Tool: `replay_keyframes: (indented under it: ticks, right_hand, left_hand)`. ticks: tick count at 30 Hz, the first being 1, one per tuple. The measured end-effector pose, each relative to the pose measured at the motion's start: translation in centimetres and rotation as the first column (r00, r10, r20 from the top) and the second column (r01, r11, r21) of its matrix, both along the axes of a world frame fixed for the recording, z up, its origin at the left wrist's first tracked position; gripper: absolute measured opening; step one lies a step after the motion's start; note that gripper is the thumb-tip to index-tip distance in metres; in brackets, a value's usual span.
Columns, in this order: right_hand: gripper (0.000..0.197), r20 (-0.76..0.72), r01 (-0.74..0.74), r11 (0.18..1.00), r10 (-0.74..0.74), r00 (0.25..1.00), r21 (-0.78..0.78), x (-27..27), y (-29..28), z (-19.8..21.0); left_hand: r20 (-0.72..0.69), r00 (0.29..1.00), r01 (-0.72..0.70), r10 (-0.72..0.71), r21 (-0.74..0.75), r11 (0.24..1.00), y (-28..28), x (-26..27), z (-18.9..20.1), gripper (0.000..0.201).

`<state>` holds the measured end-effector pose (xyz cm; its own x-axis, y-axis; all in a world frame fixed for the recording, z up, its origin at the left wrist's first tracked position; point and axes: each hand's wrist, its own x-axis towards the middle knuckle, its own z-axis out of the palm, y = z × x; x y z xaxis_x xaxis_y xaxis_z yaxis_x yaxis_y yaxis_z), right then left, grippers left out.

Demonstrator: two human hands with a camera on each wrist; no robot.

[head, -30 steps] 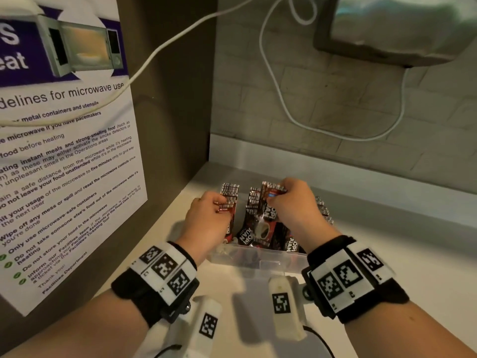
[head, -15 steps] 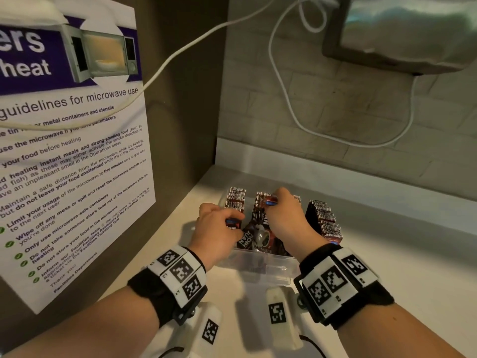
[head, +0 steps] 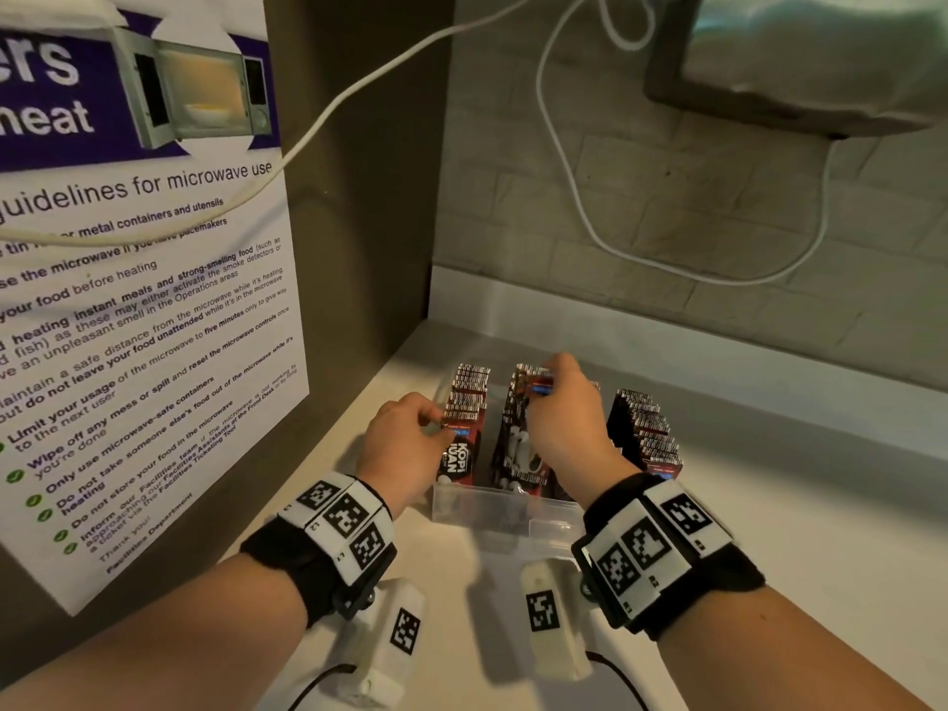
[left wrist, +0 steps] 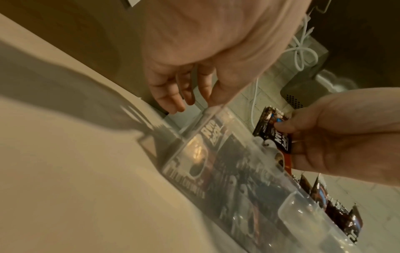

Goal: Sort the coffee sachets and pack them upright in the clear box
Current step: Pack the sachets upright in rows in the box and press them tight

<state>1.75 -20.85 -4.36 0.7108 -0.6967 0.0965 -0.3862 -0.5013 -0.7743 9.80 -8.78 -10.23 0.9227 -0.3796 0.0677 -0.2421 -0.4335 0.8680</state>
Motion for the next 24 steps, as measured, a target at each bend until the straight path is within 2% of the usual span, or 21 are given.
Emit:
replay_keyframes:
  ticks: [3,5,7,8,9,11,13,15,18,24]
  right_hand:
    - [0.04,-0.045,-0.005,1.0,0.005,0.999,0.003,0.0,0.4,-0.7]
    - [0.041,-0.063,0.007,1.0,-0.007,0.998,0.005,0.0,0.4,-1.1]
    - [0.039,-0.079,0.018,1.0,-0.018,0.997,-0.002,-0.1,0.4,-1.5]
    - [0.036,-0.08,0.021,1.0,-0.021,0.997,-0.009,-0.1,0.5,-1.7]
    - [0.031,-0.076,0.021,1.0,-0.022,0.997,-0.02,-0.1,0.5,-1.8]
    - [0.02,-0.056,0.017,0.999,-0.019,0.998,-0.036,-0.2,0.7,-2.0]
    - [0.012,-0.041,0.008,0.999,-0.01,0.999,-0.038,-0.2,0.7,-2.0]
    - [0.013,-0.038,0.004,1.0,-0.005,0.999,-0.03,-0.2,0.6,-2.2]
    - [0.026,-0.026,0.032,0.999,-0.032,0.999,-0.003,0.3,0.3,-2.9]
    - [0.026,-0.066,0.074,0.997,-0.072,0.995,0.024,0.8,0.1,-3.5]
  left_hand:
    - [0.0,1.0,-0.004,0.004,0.051,0.999,0.1,-0.5,0.6,0.032]
    - [0.072,0.997,-0.014,0.006,0.111,0.994,0.1,-1.1,1.5,0.041]
    - [0.163,0.987,-0.013,0.0,0.079,0.997,-0.1,-2.4,2.7,0.039]
    - [0.166,0.986,0.026,-0.026,0.005,1.0,-0.2,-3.1,3.2,0.033]
    - [0.11,0.991,0.082,-0.071,-0.101,0.992,-0.4,-4.0,3.7,0.025]
    - [-0.103,0.971,0.178,-0.216,-0.292,0.94,-1.0,-5.7,4.4,0.01]
    - [-0.283,0.895,0.223,-0.345,-0.387,0.895,-1.7,-6.8,4.7,0.019]
    - [-0.412,0.823,0.214,-0.391,-0.413,0.885,-2.3,-7.2,4.7,0.039]
    - [-0.517,0.771,0.18,-0.372,-0.384,0.906,-2.9,-7.0,5.0,0.063]
    - [-0.631,0.708,0.083,-0.318,-0.374,0.924,-4.0,-6.0,5.4,0.076]
